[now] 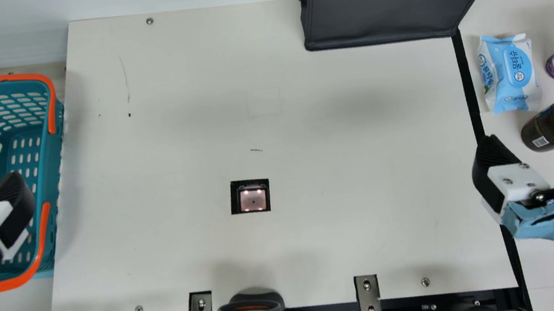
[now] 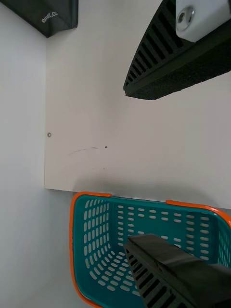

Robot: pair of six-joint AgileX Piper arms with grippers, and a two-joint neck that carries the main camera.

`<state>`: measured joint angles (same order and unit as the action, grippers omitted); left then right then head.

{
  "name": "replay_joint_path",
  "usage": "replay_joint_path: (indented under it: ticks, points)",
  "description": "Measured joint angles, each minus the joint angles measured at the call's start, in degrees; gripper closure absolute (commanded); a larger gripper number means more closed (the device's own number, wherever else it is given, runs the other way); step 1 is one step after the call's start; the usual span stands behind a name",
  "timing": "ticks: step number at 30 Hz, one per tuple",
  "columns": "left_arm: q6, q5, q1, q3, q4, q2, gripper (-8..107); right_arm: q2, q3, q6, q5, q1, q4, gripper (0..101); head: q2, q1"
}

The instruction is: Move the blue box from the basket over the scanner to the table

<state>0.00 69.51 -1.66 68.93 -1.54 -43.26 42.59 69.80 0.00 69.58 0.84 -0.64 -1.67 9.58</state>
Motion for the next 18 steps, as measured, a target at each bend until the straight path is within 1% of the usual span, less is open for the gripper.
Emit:
replay_joint_path:
  ticks: [18]
  points:
    - [0.0, 0.1, 0.0, 0.0, 0.0, 0.0, 9, 0.0, 0.0, 0.0, 0.0, 0.0, 0.0, 6, -0.1, 0.1]
